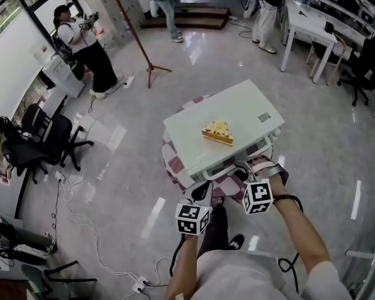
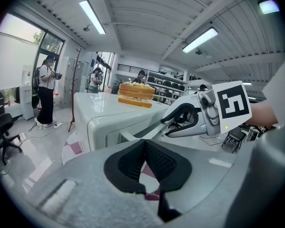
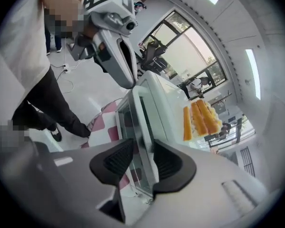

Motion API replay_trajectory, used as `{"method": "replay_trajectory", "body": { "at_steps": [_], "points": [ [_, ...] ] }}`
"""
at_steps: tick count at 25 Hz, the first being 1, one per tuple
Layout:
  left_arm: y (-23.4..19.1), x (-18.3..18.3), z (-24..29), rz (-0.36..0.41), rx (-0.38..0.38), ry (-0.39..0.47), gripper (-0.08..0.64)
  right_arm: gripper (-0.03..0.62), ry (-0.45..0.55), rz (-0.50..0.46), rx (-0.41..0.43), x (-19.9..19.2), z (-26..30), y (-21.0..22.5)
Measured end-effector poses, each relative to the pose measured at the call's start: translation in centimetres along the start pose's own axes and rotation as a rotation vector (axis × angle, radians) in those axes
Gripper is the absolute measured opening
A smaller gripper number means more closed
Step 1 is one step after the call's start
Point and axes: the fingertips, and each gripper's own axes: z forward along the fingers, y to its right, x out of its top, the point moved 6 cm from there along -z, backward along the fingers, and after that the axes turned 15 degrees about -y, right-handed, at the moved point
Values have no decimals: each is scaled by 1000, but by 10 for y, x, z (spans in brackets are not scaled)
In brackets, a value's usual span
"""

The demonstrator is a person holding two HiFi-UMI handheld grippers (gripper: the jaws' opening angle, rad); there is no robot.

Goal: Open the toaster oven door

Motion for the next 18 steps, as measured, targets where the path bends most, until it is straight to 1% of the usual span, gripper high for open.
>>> {"method": "replay_trajectory", "body": {
  "at_steps": [2,6,7,10,13,18],
  "points": [
    [-1,-2,-2,-2,-1,-1,2,137,-18,-25,-1,3,3,0],
    [-7,-4,-7,-16,13,0,2,136,-45,-36,-3,9,8,3],
    [-9,-4,-9,-19,19,1,2,126,-45,-34,-10,9,10,3],
    [-14,-5,-15,-29,33,13,2,126,-35,-14,-37,8,13,-2],
    [-19,-5,-21,-29,48,20,2,120,-36,-18,-67,7,12,-5],
    [-23,-7,-29,-36,65,28,2,120,-43,-9,-83,6,11,-10]
  ]
}}
